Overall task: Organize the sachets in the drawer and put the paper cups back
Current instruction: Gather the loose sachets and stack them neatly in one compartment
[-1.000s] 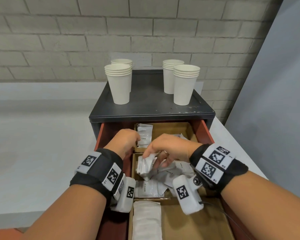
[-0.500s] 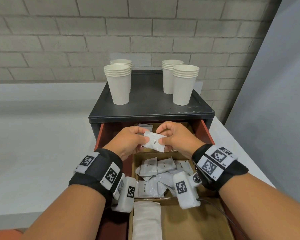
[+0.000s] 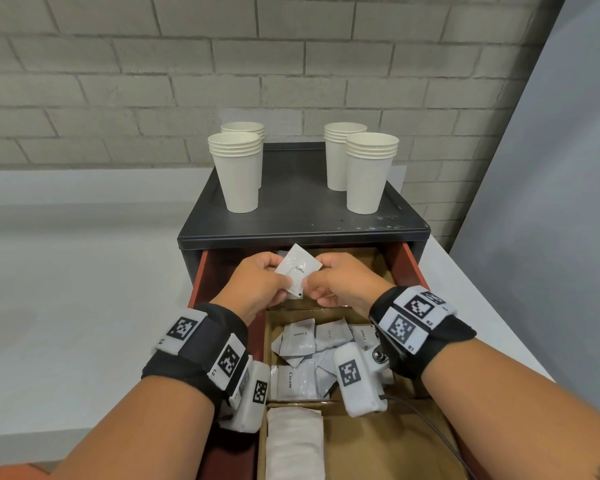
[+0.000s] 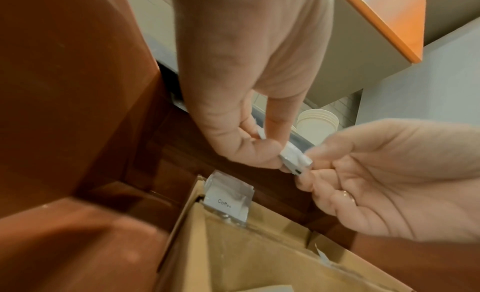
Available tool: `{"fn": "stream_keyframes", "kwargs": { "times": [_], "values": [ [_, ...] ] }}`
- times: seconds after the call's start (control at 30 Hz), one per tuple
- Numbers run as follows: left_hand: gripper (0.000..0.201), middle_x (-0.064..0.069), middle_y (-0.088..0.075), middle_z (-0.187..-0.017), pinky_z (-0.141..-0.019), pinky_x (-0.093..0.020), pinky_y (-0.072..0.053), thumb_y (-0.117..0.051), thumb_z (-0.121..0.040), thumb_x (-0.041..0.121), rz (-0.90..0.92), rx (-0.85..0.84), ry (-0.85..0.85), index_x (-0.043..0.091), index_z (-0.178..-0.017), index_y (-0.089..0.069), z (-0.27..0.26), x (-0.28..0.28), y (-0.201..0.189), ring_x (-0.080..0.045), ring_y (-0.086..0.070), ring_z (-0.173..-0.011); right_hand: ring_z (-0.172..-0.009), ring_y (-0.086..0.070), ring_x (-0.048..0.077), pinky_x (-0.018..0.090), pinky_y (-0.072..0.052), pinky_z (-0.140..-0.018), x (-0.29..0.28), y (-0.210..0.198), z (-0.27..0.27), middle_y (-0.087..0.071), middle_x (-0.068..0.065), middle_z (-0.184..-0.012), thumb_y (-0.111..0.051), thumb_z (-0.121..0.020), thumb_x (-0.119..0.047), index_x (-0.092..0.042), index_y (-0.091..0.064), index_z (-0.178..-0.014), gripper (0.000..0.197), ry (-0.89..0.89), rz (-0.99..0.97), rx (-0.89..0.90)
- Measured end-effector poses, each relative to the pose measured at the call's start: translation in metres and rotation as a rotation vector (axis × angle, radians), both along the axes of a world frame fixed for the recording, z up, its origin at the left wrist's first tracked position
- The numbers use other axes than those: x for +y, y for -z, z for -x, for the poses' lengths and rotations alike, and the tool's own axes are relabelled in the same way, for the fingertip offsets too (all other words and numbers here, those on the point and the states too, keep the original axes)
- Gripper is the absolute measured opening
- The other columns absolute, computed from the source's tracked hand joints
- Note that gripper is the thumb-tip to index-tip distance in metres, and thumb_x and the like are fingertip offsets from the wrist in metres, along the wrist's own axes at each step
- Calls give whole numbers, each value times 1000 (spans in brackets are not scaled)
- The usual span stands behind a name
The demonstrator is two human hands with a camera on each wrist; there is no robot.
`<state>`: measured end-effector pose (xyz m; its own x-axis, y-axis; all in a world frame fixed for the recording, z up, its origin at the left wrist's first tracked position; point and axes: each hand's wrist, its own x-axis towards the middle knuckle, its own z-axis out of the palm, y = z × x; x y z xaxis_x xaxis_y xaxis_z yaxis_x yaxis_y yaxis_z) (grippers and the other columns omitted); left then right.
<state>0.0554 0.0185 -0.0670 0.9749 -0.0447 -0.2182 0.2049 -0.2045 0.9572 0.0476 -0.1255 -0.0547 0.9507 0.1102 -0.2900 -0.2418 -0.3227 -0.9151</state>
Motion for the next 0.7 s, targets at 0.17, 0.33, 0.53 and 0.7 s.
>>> {"fn": "stream_keyframes", "kwargs": {
  "times": [0.17, 0.33, 0.53, 0.7],
  "values": [
    [27, -12, -64, -108, -58, -21, -49, -64, -83, -1, 26, -28, -32, 17, -102, -58, -1, 2, -3, -14, -60, -76, -51, -48, 9, 17, -42, -49, 6, -2, -8, -55, 2, -64, -55, -92, -14, -11, -60, -93, 6, 128, 69, -39],
    [36, 2, -64, -99, -69, -17, -48, -75, -77, 10, -176, -248, 166, 19, -110, -61, 5, 1, 1, -15, -61, -89, -49, -48, 8, 17, -40, -46, 18, -2, -7, -56, 1, -62, -53, -92, -17, -11, -62, -92, 11, 176, 51, -38],
    [21, -5, -62, -72, -57, -18, -40, -52, -93, 13, -195, -304, 39, 7, -79, -68, 0, 4, 0, -15, -54, -67, -67, -51, 8, 19, -42, -60, 24, -8, -6, -60, 4, -83, -47, -96, -25, -7, -67, -94, 27, 133, -70, -190],
    [27, -5, -60, -85, -66, -22, -40, -41, -99, 24, -145, -181, 24, 10, -90, -62, 0, 3, -7, -14, -52, -76, -70, -53, 4, 17, -46, -63, 10, -4, -9, -60, -4, -82, -54, -91, -10, -8, -66, -103, 17, 57, 41, -190]
  ]
}}
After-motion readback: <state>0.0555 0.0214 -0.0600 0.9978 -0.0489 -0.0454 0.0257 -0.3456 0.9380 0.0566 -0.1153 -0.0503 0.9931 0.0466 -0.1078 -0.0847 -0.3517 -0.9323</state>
